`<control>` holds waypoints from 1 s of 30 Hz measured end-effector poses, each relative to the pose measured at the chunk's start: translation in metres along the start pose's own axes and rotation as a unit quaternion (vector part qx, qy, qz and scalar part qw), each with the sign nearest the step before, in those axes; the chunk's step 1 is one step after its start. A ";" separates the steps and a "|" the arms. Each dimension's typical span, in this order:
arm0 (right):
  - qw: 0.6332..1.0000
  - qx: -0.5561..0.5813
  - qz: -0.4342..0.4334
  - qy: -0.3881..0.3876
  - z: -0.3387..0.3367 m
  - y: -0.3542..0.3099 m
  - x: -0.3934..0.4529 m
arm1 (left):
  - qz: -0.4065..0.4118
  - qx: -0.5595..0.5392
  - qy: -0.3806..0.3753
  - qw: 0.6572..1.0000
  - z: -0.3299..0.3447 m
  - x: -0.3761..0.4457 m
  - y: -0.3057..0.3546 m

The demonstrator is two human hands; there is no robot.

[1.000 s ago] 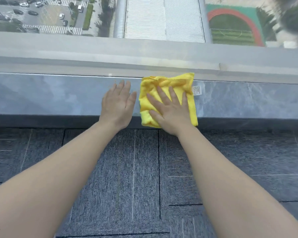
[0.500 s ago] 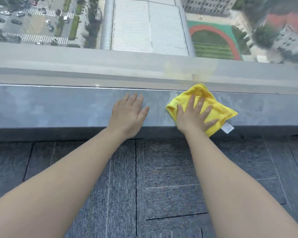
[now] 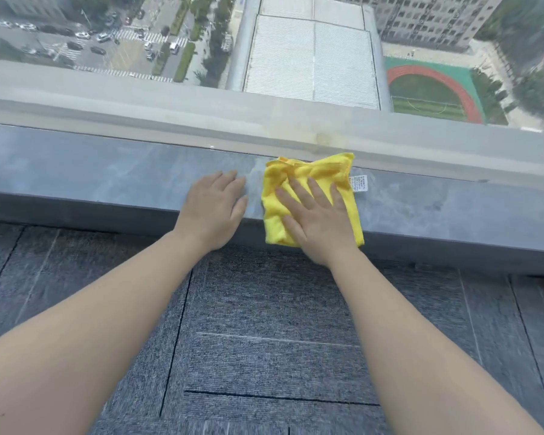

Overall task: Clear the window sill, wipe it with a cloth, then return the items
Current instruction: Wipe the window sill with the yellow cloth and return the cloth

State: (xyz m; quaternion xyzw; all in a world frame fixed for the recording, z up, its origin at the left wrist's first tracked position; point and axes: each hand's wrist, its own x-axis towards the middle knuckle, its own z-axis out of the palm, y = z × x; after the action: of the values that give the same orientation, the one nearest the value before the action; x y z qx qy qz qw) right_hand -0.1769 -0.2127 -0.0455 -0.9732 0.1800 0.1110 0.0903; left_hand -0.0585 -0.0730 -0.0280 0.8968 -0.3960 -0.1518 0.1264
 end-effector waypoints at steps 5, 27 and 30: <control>0.992 0.021 0.125 0.000 0.001 0.047 -0.023 | 0.023 0.020 -0.022 0.999 0.016 -0.002 0.038; 1.000 0.013 -0.007 0.001 -0.005 0.071 -0.012 | -0.020 -0.024 0.009 0.999 0.040 0.009 0.081; 1.000 0.016 0.017 0.004 -0.004 0.096 -0.024 | -0.010 -0.040 0.010 0.999 0.045 0.021 0.097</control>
State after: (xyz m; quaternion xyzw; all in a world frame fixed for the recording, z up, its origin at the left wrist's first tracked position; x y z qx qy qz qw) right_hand -0.2331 -0.2938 -0.0485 -0.9688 0.1985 0.1062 0.1034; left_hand -0.1274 -0.1573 -0.0394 0.8963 -0.3794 -0.1598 0.1648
